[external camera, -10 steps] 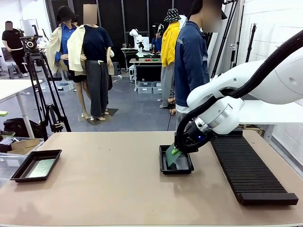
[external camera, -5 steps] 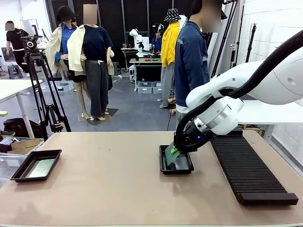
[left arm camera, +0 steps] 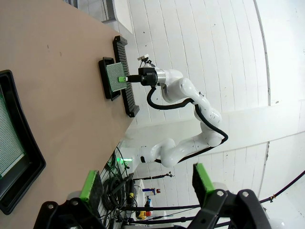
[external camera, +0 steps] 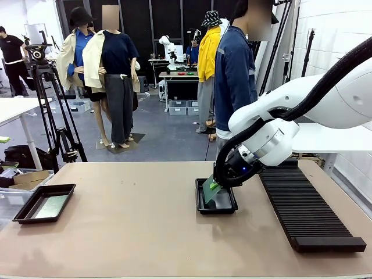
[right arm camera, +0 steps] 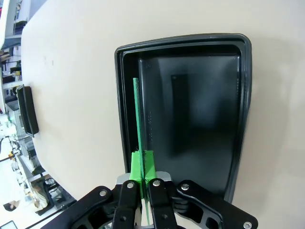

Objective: Inspect and transfer BCBs to ESD trays.
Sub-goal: Pick up the Blank PCB from the PCB Rack and place it in the right ESD tray.

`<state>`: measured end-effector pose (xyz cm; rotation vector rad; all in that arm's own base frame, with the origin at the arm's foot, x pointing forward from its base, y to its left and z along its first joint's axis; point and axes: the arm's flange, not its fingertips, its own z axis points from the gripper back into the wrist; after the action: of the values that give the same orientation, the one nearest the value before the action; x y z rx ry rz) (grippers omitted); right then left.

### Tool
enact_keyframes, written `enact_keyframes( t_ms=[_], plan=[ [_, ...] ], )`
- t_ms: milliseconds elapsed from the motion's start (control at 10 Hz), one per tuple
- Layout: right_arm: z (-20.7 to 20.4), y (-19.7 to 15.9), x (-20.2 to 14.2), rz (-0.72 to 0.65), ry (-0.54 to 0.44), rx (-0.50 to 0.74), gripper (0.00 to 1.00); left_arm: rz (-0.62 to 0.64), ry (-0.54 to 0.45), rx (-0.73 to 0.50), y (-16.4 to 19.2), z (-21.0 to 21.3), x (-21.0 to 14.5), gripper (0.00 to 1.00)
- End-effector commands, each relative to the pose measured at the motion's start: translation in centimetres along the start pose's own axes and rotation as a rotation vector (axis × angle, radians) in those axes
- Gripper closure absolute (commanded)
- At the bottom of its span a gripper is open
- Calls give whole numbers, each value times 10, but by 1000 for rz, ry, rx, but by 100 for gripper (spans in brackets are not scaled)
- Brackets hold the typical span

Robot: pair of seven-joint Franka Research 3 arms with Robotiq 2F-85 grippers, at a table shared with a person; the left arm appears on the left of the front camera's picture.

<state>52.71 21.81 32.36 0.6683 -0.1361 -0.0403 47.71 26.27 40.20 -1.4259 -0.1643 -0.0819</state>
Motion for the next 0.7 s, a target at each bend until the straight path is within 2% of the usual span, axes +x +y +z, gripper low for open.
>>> enact_keyframes(
  t_ms=[0, 200, 300, 600],
  plan=[
    [-5, 1, 0, 18, 1, -14, 100, 1, 1, 5, -1, 1, -2, 0],
    [-10, 6, -5, 34, -32, -68, 91, 1, 1, 5, -1, 1, -2, 0],
    [-12, 9, -6, 33, -31, -93, 78, 1, 1, 5, -1, 1, -2, 0],
    [-2, 23, -8, 32, -42, -128, 22, 1, 1, 5, -1, 1, -2, 0]
  ],
)
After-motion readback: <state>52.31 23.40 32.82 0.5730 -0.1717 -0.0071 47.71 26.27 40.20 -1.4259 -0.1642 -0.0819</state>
